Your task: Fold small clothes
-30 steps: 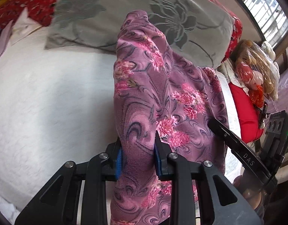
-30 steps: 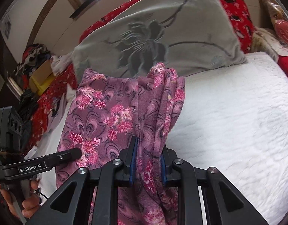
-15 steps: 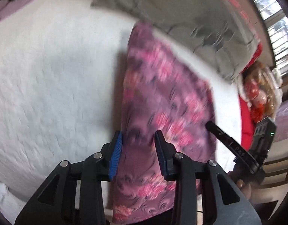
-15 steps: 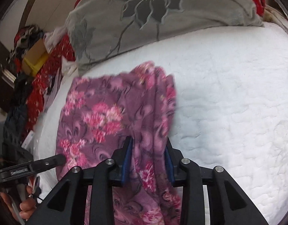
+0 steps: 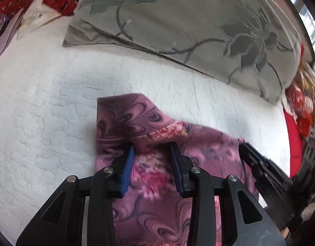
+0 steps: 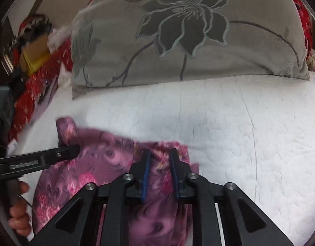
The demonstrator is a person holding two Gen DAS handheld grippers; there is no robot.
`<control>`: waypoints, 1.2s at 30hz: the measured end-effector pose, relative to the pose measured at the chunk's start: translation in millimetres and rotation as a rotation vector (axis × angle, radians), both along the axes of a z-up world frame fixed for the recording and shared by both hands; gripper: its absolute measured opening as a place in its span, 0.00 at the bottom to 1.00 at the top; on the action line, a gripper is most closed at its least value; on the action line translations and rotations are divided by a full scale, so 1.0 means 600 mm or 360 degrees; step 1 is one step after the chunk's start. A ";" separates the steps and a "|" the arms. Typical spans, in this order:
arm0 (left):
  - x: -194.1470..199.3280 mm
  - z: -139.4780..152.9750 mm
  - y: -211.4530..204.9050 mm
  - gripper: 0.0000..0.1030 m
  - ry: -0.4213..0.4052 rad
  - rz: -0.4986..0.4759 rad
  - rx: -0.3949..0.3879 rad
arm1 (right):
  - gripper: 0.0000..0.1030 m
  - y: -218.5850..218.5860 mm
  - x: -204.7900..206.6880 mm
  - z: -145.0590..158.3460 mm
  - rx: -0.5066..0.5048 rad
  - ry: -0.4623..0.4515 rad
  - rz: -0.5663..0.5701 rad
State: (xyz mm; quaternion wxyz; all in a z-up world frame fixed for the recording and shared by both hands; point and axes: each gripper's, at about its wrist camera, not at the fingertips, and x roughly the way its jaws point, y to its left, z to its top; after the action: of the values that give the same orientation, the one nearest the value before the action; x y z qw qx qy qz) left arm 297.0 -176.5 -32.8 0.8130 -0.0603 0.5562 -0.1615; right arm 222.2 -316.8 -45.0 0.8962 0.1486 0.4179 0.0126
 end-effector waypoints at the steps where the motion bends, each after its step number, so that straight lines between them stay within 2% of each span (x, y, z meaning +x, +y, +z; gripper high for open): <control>1: 0.006 0.004 0.006 0.32 0.0042 0.0016 -0.0033 | 0.15 -0.003 0.003 0.003 0.0012 0.0014 0.0001; 3: 0.006 0.018 0.024 0.32 0.0073 0.0019 -0.0089 | 0.15 -0.005 0.001 0.018 -0.0009 0.0042 0.0013; 5: -0.027 0.048 0.056 0.32 0.0016 0.0006 -0.0121 | 0.22 -0.005 -0.024 0.048 -0.0047 0.0026 0.0033; 6: -0.049 0.057 0.069 0.33 -0.0018 -0.0011 -0.0119 | 0.23 -0.004 -0.047 0.064 -0.0024 -0.0010 0.0107; 7: -0.068 0.062 0.079 0.35 -0.0043 -0.0020 -0.0117 | 0.23 -0.002 -0.062 0.065 0.0010 -0.0026 0.0164; 8: -0.094 0.059 0.089 0.46 -0.0059 -0.0015 -0.0108 | 0.23 -0.001 -0.085 0.069 0.0058 -0.0039 0.0229; 9: -0.115 0.049 0.091 0.53 -0.0054 -0.0005 -0.0090 | 0.29 0.001 -0.108 0.064 0.0086 -0.0038 0.0269; 10: -0.127 0.030 0.089 0.53 -0.0027 -0.0007 -0.0058 | 0.37 0.005 -0.118 0.054 0.0073 -0.0020 0.0278; 12: -0.136 -0.009 0.083 0.56 0.0054 -0.0012 -0.0028 | 0.41 0.016 -0.124 0.010 -0.0061 0.0135 0.0250; 13: -0.139 -0.006 0.089 0.56 0.0045 0.0019 -0.0053 | 0.45 0.018 -0.126 -0.014 -0.0088 0.0181 0.0233; 14: -0.143 0.001 0.093 0.56 0.0058 0.0025 -0.0059 | 0.46 0.014 -0.134 -0.009 -0.0067 0.0131 0.0196; 15: -0.147 0.017 0.099 0.55 0.0077 0.0023 -0.0057 | 0.48 0.013 -0.138 -0.001 -0.0073 0.0146 0.0162; 16: -0.155 0.028 0.105 0.55 0.0058 0.0020 -0.0054 | 0.48 0.014 -0.142 0.010 -0.0085 0.0172 0.0134; 18: -0.180 0.049 0.116 0.56 -0.0022 -0.0008 -0.0049 | 0.48 0.021 -0.173 0.039 -0.0068 0.0117 0.0171; 20: -0.208 0.042 0.119 0.62 -0.0055 -0.0044 0.0009 | 0.50 0.027 -0.201 0.046 -0.0093 0.0091 0.0224; 21: -0.220 0.018 0.113 0.63 -0.0025 -0.0065 0.0080 | 0.51 0.030 -0.211 0.039 -0.0127 0.0108 0.0233; 23: -0.220 -0.014 0.105 0.68 0.0036 -0.0079 0.0099 | 0.61 0.036 -0.217 0.003 -0.0225 0.0227 0.0207; 24: -0.225 -0.014 0.114 0.68 0.0044 -0.0029 0.0054 | 0.70 0.030 -0.224 -0.006 -0.0230 0.0224 0.0165; 25: -0.226 -0.008 0.120 0.68 0.0081 -0.0009 0.0033 | 0.73 0.021 -0.233 -0.001 -0.0219 0.0220 0.0103; 27: -0.239 0.006 0.129 0.67 0.0106 -0.0020 0.0028 | 0.74 0.013 -0.245 0.012 -0.0209 0.0239 0.0043; 29: -0.263 0.010 0.134 0.68 0.0057 -0.0050 0.0082 | 0.74 0.007 -0.275 0.027 -0.0205 0.0209 0.0033; 31: -0.277 -0.011 0.126 0.73 0.0075 -0.0087 0.0167 | 0.76 0.008 -0.301 0.016 -0.0274 0.0233 0.0043; 33: -0.289 -0.038 0.125 0.86 0.0101 -0.0067 0.0178 | 0.81 0.006 -0.315 -0.012 -0.0345 0.0345 0.0048; 36: -0.298 -0.040 0.129 0.89 0.0064 -0.0046 0.0194 | 0.90 0.006 -0.333 -0.022 -0.0350 0.0334 -0.0062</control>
State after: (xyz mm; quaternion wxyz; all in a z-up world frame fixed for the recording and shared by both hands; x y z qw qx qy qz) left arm 118.1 -98.9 -56.8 0.8014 -0.0060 0.5820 -0.1377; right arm 22.4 -313.4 -58.2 0.8586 0.0580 0.5050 -0.0663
